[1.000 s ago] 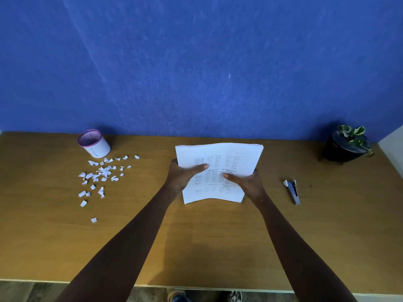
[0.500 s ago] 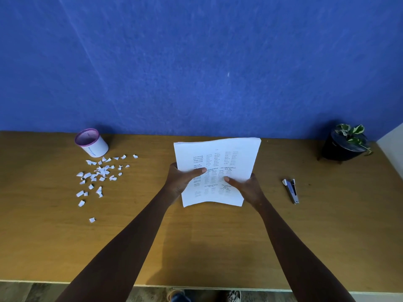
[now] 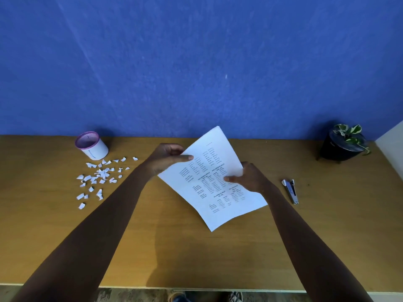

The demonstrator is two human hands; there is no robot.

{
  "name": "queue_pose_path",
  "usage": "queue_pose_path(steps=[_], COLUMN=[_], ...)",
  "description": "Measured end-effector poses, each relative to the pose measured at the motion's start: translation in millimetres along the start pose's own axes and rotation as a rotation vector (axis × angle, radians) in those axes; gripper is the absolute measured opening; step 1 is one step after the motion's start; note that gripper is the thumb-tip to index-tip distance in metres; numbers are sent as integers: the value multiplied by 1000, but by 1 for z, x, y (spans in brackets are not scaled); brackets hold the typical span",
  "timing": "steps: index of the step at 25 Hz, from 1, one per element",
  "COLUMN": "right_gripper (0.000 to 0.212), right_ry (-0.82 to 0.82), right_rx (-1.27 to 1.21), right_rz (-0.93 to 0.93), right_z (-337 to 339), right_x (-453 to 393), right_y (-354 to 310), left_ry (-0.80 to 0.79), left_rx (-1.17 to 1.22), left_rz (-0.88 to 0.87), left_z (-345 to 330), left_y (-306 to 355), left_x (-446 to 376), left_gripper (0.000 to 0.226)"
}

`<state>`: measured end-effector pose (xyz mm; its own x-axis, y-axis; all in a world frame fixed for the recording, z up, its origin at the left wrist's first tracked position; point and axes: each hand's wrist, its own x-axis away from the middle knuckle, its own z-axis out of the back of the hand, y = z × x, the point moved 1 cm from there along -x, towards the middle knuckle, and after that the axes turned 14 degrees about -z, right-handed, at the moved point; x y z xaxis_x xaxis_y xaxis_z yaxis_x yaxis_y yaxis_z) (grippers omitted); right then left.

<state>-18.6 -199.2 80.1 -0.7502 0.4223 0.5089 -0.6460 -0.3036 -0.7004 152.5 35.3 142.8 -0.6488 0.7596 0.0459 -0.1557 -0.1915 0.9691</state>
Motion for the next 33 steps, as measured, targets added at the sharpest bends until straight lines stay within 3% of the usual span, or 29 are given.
queue_pose_path(steps=[2,5,9,12,14,16,18,21,28,33], right_gripper=[49,39,28,23,44,67,57,41,32,33], right_ry=[-18,-55,-103,-85,-118,-224,-255,-146,132,182], right_rx=[71,108,-12,-329,-637,-789,-771,-693,-664,-648], right_rz=[22,14,-9,-20,-3,-19,-52,-93,-33,9], right_z=[-1,4,34,52,53,42,25,5,-10,-17], right_x=[0,7,18,24,22,18,16,13,3,1], right_y=[-7,-14,-6,13,30,42,47,45,48,53], left_ry=[-177,-257,-167,-101,-37,35,102,120,227,253], left_rx=[-179,-310,-127,85,212,316,376,370,296,269], left_rz=[73,101,180,261,277,268,258,248,211,172], left_z=[-2,-7,-1,4,4,0,-7,-12,-18,-23], left_y=[-2,-9,-27,-42,-48,-52,-57,-63,-73,-90], left_x=[-1,-4,2,9,14,16,16,14,12,20], left_gripper=[23,23,28,27,26,30,31,33,35,41])
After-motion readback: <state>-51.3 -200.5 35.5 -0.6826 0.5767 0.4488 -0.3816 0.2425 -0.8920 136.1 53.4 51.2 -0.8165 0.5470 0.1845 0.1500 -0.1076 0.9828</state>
